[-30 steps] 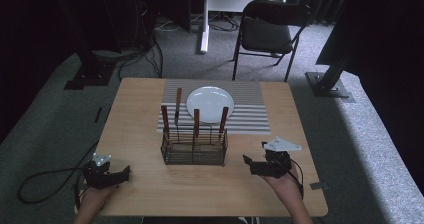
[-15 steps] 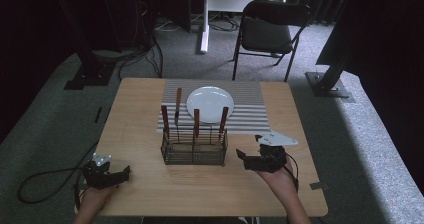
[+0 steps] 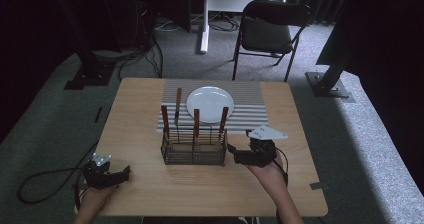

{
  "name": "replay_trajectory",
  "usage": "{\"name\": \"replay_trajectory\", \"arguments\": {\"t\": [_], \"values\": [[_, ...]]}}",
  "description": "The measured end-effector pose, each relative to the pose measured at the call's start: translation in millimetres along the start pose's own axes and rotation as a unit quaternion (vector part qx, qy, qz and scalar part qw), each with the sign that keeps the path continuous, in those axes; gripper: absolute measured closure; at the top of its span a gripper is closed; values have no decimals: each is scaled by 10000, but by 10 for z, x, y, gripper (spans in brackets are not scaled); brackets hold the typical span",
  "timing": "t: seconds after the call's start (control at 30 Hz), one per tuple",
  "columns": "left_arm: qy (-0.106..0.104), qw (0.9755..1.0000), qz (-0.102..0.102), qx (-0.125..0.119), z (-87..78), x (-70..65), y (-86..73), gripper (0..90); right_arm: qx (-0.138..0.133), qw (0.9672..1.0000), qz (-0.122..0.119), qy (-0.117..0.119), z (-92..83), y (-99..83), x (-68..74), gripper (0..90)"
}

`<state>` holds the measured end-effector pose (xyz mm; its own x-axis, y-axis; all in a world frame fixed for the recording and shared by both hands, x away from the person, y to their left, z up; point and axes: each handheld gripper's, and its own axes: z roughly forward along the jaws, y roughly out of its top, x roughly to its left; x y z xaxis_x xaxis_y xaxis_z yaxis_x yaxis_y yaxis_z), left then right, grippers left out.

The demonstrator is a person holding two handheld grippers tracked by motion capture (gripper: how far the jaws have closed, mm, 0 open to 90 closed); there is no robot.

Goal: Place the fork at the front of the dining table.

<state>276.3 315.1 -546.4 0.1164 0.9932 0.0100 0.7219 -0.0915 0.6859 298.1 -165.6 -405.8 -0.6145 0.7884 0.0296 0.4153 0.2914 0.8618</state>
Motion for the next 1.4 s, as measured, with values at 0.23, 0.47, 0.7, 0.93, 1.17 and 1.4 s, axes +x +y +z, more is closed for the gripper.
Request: {"name": "replay_trajectory", "arguments": {"t": [0.23,0.47,0.7,0.93,1.17,1.4], "values": [[1,10000,4,2,-1,1,1,8,-59,9998,160,-100,150,76,36,171],[-1,10000,2,-3,0,1,0,8,-125,9991,354,-213,285,158,63,171],[2,10000,1,-6,0,0,0,9,-120,9988,345,-319,414,219,109,198],[3,10000,0,-8,1,0,0,9,-152,9975,579,-381,546,265,79,231],[3,10000,2,-6,0,0,0,9,-99,9948,840,-562,645,270,90,393],[2,10000,11,2,-1,1,0,9,116,9944,848,-626,734,254,92,635]]}}
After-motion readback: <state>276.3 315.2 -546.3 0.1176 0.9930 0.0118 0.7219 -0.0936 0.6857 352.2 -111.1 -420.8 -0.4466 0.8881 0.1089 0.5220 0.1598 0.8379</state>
